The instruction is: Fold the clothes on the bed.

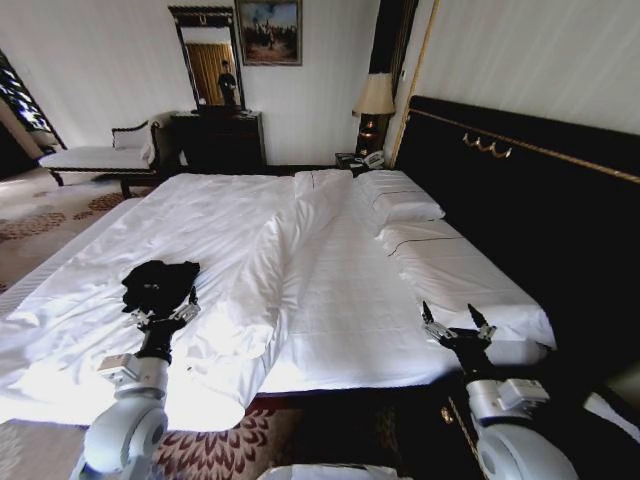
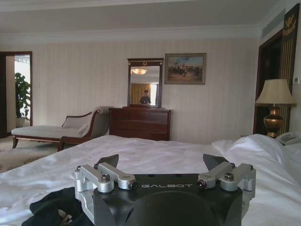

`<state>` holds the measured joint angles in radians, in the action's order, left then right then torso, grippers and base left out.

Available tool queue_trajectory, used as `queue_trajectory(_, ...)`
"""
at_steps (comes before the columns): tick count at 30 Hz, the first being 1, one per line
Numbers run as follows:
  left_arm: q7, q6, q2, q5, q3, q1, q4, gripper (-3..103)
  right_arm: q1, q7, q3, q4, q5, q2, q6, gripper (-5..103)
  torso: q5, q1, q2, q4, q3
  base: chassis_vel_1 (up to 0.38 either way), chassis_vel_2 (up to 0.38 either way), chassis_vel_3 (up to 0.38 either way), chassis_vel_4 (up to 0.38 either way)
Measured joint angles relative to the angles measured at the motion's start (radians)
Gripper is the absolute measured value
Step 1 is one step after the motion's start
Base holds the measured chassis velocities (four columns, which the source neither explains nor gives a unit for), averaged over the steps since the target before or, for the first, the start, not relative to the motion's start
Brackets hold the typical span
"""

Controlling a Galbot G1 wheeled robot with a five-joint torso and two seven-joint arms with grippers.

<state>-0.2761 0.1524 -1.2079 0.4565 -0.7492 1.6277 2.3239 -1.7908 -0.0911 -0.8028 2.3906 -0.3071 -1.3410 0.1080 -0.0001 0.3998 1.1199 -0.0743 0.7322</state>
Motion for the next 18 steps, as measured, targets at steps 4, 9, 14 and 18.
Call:
queue_trajectory(4, 0.000, 0.000, 0.000, 0.002, 0.000, 0.001, 0.000, 100, -0.002, -0.004, 0.002, 0.000, 0.003, -0.002, 0.006, 100, 0.0001, -0.001, 0.001, -0.0001, 0.000, 0.019, 0.021, -0.033, -0.032)
queue_trajectory(9, 0.001, 0.000, -0.004, 0.002, -0.002, 0.003, 0.000, 100, -0.002, -0.006, 0.003, 0.000, 0.003, 0.000, 0.008, 100, 0.0001, 0.000, 0.000, 0.0000, 0.000, 0.047, 0.134, -0.038, -0.122)
queue_trajectory(14, 0.002, 0.000, -0.009, 0.002, -0.004, 0.005, -0.001, 100, -0.006, -0.005, -0.001, 0.003, 0.000, 0.001, 0.008, 100, -0.0001, 0.001, 0.000, -0.0001, 0.000, 0.086, 0.275, -0.090, -0.305)
queue_trajectory(18, 0.002, 0.000, -0.011, 0.002, -0.002, 0.007, -0.001, 100, -0.007, -0.004, -0.001, 0.005, -0.002, 0.001, 0.007, 100, -0.0003, 0.001, 0.000, 0.0000, 0.000, 0.107, 0.330, -0.126, -0.310)
